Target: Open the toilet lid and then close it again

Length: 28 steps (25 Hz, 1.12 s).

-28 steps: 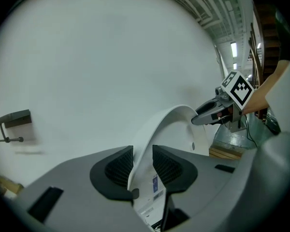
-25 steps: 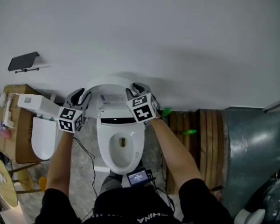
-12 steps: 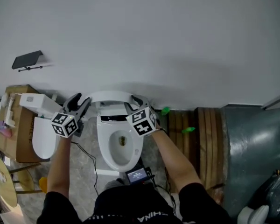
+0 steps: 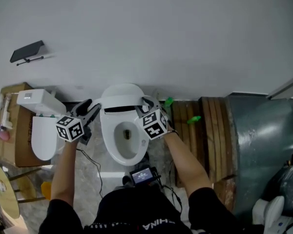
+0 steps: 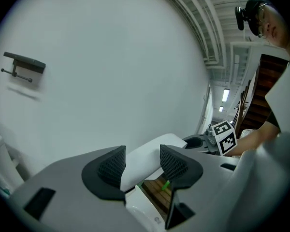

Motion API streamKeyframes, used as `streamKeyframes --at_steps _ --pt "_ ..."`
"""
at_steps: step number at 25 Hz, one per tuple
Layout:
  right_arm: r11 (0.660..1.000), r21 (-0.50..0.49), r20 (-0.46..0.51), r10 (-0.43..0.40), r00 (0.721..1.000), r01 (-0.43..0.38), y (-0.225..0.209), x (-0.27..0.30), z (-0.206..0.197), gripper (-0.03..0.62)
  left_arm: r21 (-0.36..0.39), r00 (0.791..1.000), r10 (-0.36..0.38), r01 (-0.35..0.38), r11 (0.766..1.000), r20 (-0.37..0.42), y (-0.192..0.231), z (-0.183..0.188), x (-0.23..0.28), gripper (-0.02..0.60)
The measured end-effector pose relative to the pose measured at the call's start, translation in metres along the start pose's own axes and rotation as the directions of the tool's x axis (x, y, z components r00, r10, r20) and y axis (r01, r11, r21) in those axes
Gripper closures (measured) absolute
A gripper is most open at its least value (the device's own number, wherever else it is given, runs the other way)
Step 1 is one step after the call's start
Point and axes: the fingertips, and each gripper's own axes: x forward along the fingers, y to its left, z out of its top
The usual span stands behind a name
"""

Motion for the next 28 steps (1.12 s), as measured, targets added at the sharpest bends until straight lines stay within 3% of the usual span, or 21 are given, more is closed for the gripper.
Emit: streamKeyframes --at_steps 8,18,23,28 --pt "0.999 0.030 -0.057 -0.032 0.998 0.033 0.036 -0.024 -0.041 0.445 -0.036 0.993 -0.080 0.077 0.996 -0.086 -0.025 -0.056 -0.031 0.373" --pt "0.989 0.127 -0.109 -0.058 0.992 0.072 0.074 -0.046 -0.095 0.441 -0.024 0.988 -0.115 0.113 0.993 -0.101 -0.051 -0.116 -0.055 0.373" --pt "0.983 0.179 -0.148 -0.009 0.989 0.036 0.092 -0.057 -0.118 0.441 -0.005 0.984 -0.121 0.121 0.993 -0.128 -0.058 -0.141 -0.063 0.373" --pt "0.958 0.284 -0.076 0.062 0.995 -0.038 0.094 -0.080 -0.125 0.441 0.002 0.983 -0.109 0.111 0.994 -0.145 -0.064 -0.157 -0.066 0.373"
